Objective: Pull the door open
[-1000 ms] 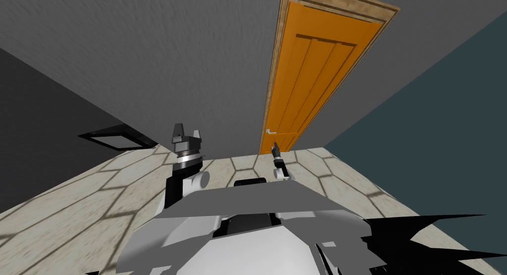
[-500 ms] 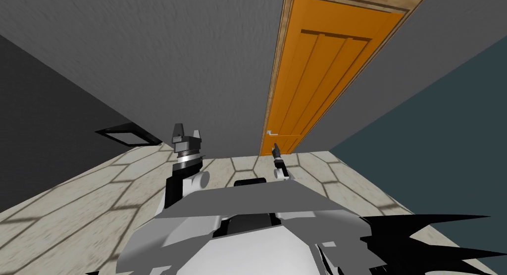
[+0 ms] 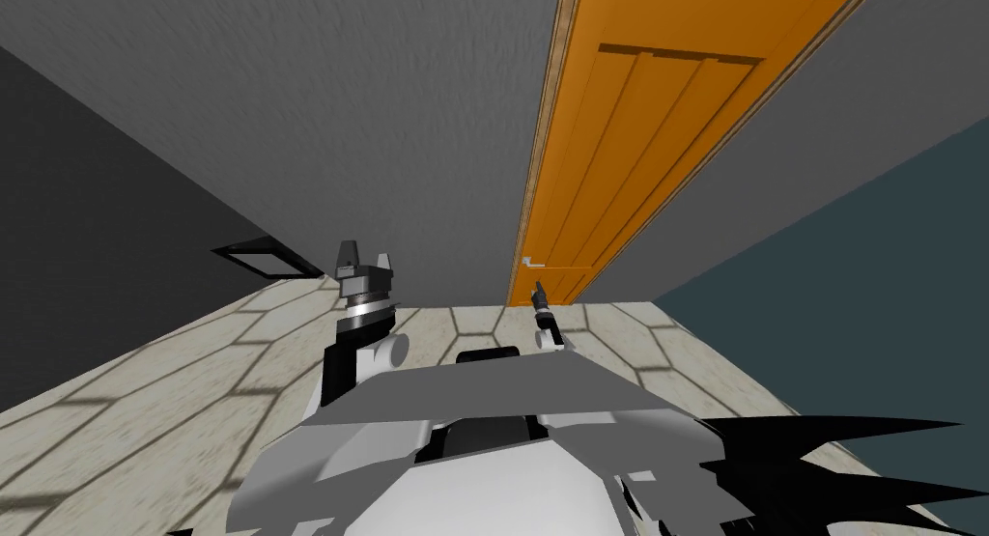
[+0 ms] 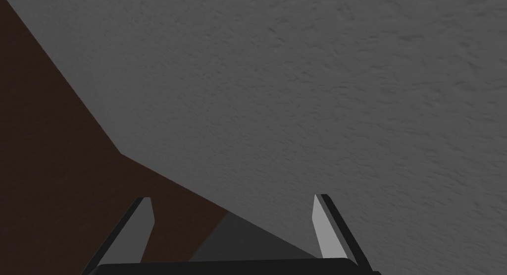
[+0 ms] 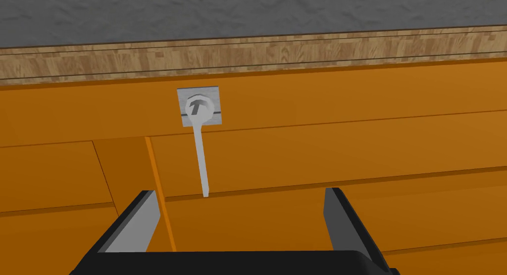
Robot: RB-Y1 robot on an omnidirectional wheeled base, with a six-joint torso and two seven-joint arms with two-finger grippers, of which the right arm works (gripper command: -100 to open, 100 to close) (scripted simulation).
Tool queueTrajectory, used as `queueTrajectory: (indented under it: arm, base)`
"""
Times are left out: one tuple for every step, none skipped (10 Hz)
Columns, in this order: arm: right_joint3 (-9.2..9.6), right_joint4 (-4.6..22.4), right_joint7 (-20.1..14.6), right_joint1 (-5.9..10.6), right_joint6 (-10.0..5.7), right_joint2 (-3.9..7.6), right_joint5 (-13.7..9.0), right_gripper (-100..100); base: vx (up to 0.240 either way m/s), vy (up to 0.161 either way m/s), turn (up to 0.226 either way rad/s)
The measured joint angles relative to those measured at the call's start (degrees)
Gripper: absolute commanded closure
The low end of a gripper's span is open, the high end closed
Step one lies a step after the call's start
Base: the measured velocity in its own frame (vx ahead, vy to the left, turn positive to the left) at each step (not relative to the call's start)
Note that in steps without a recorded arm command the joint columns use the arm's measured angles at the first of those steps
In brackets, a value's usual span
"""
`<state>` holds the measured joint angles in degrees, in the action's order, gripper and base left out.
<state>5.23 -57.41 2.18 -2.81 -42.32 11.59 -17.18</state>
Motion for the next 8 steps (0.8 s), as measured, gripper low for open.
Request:
queueTrajectory:
  arm:
    - [0.05, 1.2, -0.1, 0.39, -0.25, 0.17, -0.4, -100]
    - [0.12, 2.9, -0.2, 0.97, -0.74, 0.31, -0.7, -100]
    - [0.14, 4.6, -0.3, 1.73, -1.22, 0.49, -1.1, -100]
    - [0.2, 6.0, -0.5, 2.16, -1.61, 0.68, -1.4, -100]
    - [0.25, 7.2, -0.6, 2.52, -1.9, 0.92, -1.8, -100]
    - [0.27, 8.4, -0.7, 2.98, -2.12, 1.01, -2.1, -100]
    - [0.29, 10.2, -0.7, 3.8, -2.42, 1.16, -2.5, -100]
    - [0.32, 11.0, -0.7, 3.97, -2.54, 1.27, -2.9, -100]
  base:
    - [0.062, -0.08, 0.083]
    - [0.063, -0.094, 0.089]
    - [0.051, -0.086, 0.099]
    - [0.062, -0.067, 0.08]
    - [0.049, -0.069, 0.082]
    - [0.068, -0.1, 0.119]
    - [0.078, -0.101, 0.114]
    - [0.064, -0.081, 0.063]
